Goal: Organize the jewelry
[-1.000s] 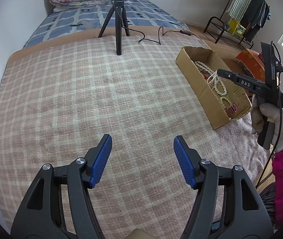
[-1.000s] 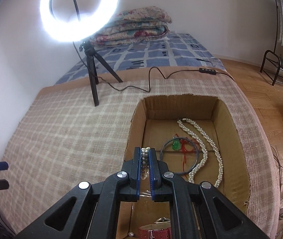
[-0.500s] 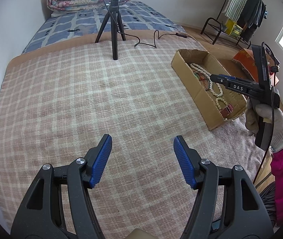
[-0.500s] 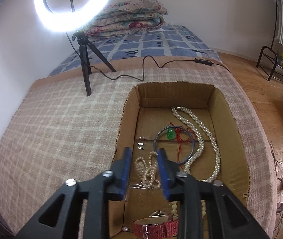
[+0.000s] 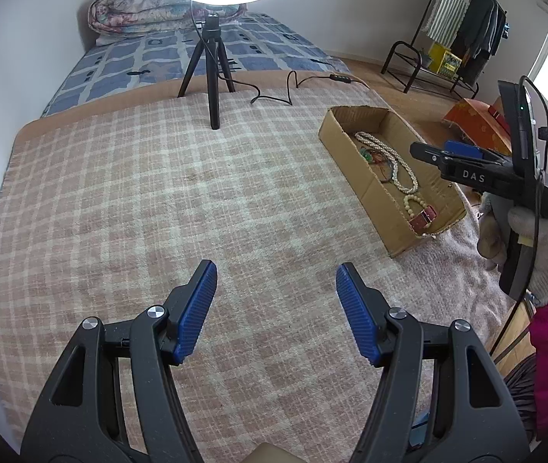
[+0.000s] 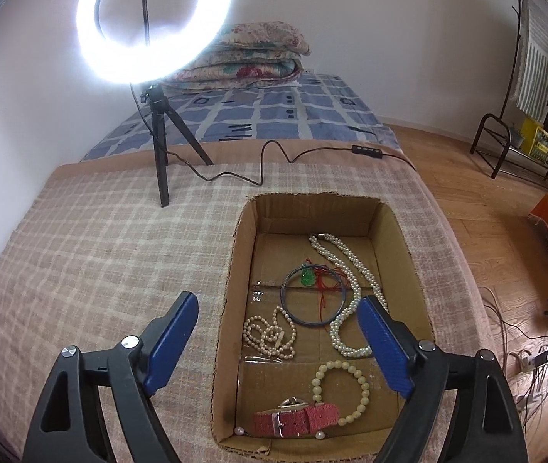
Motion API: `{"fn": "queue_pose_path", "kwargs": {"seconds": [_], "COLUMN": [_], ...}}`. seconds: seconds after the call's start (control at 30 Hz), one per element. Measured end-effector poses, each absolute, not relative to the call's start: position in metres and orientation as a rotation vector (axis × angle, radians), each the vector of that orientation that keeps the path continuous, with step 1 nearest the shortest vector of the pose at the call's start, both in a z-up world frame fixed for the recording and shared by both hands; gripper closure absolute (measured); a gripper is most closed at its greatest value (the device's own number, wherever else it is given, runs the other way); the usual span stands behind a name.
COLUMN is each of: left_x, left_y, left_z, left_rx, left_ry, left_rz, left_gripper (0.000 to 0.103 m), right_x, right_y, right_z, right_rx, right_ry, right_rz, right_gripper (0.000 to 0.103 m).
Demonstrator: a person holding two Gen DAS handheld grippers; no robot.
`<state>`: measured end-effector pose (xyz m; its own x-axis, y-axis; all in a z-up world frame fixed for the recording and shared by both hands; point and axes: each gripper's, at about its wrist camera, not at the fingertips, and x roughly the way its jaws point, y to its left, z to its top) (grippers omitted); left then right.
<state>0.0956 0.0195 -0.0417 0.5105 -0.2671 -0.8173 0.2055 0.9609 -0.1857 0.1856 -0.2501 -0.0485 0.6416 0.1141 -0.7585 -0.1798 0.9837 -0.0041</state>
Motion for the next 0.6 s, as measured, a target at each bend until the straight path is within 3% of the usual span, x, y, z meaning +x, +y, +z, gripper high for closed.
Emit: {"fn": "queue_pose_path", "kwargs": {"seconds": [0.6], "left_x": [0.076], "left_y": [-0.011], "left_z": [-0.027], "left_rx": [-0.017], "left_ry": [0.924], "left_rz": [-0.308], "left_gripper": [0.037], "right_x": [0.125], "right_y": [-0.245], "right_z": [-0.020], "right_rx": [-0.112], "right_ry": [0.817], "right_rz": [0.135], "right_gripper": [0.012]}}
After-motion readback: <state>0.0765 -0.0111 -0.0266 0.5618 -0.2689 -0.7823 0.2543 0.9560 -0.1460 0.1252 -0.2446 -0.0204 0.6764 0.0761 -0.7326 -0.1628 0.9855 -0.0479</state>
